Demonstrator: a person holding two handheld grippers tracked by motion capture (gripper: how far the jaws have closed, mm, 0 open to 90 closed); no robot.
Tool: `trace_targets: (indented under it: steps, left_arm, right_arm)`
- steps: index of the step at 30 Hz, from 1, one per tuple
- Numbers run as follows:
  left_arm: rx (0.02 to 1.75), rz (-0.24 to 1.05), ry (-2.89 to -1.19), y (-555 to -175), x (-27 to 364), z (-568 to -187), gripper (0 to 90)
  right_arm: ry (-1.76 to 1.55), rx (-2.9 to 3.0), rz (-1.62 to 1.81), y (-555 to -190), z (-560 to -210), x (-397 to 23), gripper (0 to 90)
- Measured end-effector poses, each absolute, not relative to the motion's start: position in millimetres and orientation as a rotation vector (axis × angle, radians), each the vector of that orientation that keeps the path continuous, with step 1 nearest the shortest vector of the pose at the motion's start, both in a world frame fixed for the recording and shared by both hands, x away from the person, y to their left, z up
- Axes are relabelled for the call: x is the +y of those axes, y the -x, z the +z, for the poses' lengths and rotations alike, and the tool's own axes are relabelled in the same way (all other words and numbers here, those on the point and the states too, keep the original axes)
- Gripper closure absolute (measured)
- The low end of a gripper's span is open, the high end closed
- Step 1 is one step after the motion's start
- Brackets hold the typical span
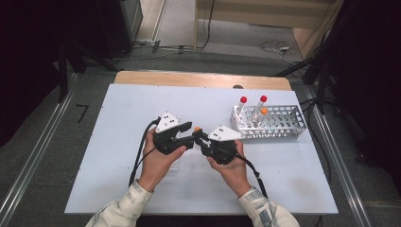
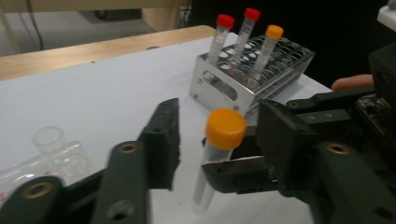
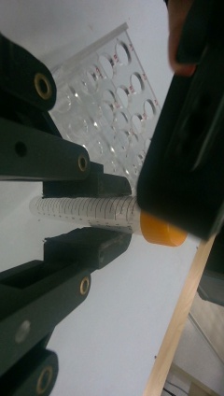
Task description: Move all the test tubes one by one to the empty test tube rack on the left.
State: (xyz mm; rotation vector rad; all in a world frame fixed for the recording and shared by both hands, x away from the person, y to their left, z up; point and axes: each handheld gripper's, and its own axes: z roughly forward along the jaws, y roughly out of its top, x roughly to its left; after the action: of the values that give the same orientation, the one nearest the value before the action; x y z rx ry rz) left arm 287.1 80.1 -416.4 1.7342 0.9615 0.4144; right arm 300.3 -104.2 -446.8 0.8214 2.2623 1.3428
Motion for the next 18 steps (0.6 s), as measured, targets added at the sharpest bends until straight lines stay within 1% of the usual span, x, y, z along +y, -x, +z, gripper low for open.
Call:
trace_targets:
  steps: [2, 5, 15, 16, 17, 18]
  left_arm:
    - [0.951, 0.402, -1.741, -287.8, 78.6, -416.7, 64.1]
    - [0.949, 0.416, -1.746, -287.9, 77.5, -417.1, 69.7]
    - [0.933, 0.439, -1.743, -287.0, 76.1, -416.2, 71.4]
    - [0.933, 0.431, -1.735, -287.0, 76.4, -415.8, 71.5]
    - [0.932, 0.424, -1.732, -287.1, 77.5, -414.9, 71.6]
    - [0.932, 0.422, -1.721, -287.3, 78.7, -414.2, 71.5]
  right_arm:
    - [-0.823, 2.263, 1.341, -299.0, -446.7, -103.2, 72.1]
    - [-0.824, 2.259, 1.345, -298.7, -446.6, -103.5, 72.1]
    - [-0.823, 2.247, 1.349, -298.0, -445.7, -104.9, 71.6]
    - [-0.826, 2.247, 1.355, -297.5, -445.5, -104.9, 70.5]
    - [-0.822, 2.251, 1.370, -296.9, -445.3, -104.9, 65.4]
    - [-0.807, 2.260, 1.390, -296.6, -445.1, -104.5, 58.5]
